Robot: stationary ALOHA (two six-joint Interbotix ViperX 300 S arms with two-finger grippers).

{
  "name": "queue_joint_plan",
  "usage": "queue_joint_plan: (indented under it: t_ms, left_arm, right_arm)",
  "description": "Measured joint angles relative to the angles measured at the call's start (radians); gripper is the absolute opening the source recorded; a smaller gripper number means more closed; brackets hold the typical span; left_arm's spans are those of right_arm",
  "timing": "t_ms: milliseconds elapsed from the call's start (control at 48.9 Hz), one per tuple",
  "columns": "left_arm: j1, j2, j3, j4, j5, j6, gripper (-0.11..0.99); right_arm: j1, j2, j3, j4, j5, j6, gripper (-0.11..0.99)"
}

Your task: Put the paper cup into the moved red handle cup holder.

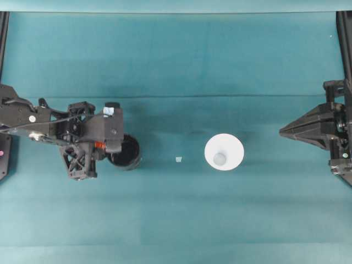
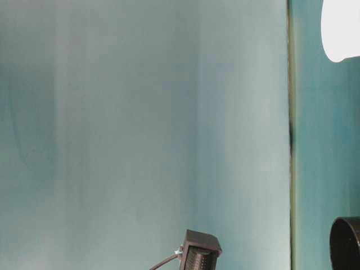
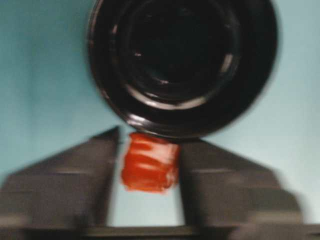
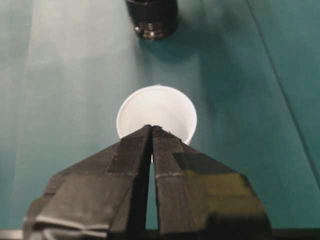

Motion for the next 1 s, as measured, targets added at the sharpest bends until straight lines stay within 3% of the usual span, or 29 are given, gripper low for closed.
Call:
queue_joint_plan:
  t_ms: [266, 450, 593, 757, 1002]
  left_arm:
    - [-0.003, -0.018, 0.0, 0.0, 0.008, 0.008, 0.27]
    - [-0.005, -0.074, -0.032, 0.002, 0.081, 0.009, 0.27]
    - [-0.003, -0.114, -0.084, 0.002, 0.158, 0.031, 0.27]
    - [-0.005, -0.112, -0.176, 0.0, 0.241, 0.081, 0.27]
    - [-0.005, 0.011, -0.351, 0.002, 0.29, 0.11, 0.27]
  right_arm:
    - [0.0, 0.0, 0.0, 0.002, 0.0, 0.0, -0.08]
    - [0.0, 0.0, 0.0, 0.0, 0.0, 0.0, -0.08]
    - [0.002, 0.0, 0.0, 0.002, -0.002, 0.0, -0.08]
    - [0.0, 0.0, 0.0, 0.002, 0.0, 0.0, -0.08]
    - [0.0, 0.0, 0.0, 0.002, 0.0, 0.0, -0.08]
